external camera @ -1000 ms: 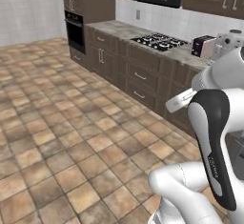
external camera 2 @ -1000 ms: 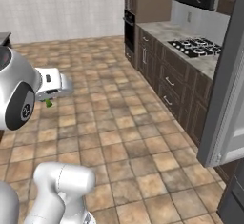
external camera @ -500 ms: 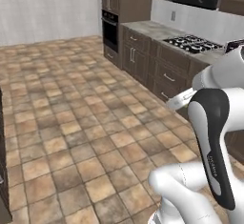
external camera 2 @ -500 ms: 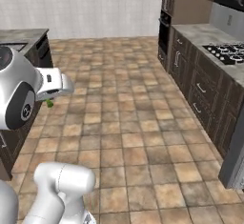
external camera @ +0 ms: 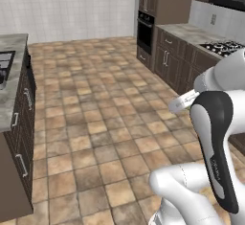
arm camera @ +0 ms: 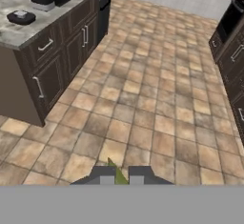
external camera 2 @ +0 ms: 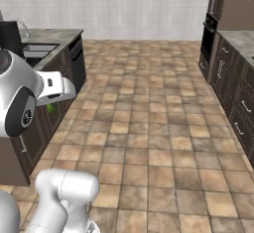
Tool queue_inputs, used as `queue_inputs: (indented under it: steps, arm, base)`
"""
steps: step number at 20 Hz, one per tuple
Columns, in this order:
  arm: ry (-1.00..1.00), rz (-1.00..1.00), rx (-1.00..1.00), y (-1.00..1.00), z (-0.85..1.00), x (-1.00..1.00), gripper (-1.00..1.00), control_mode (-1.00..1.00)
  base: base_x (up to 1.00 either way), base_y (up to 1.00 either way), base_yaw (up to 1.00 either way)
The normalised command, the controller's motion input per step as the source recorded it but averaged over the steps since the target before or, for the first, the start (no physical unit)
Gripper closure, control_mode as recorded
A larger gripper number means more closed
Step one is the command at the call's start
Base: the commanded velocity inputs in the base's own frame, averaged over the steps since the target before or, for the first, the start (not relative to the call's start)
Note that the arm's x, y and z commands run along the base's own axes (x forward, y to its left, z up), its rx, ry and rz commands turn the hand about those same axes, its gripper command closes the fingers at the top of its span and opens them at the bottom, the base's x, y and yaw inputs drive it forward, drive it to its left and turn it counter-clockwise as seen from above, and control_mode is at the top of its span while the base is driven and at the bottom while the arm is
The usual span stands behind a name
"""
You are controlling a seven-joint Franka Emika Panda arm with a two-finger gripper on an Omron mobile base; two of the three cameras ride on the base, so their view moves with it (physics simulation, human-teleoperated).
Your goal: Grab the lemon wedges from the fridge, place them in the blender, close the lid, and turn on the blender to create a marinade.
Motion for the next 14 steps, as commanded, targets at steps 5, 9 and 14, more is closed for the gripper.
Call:
queue_inputs:
  steps: [5, 9, 14]
  arm:
    - [0.0, 0.0, 0.0, 0.0, 0.0, 0.0, 1.0, 1.0]
    - [0.0, 0.0, 0.0, 0.0, 0.0, 0.0, 1.0, 1.0]
    - [0.0, 0.0, 0.0, 0.0, 0.0, 0.0, 1.0, 1.0]
  base:
    - [1.0, 0.0, 0.06]
    - [1.0, 0.0, 0.06]
    - [1.0, 0.0, 0.1]
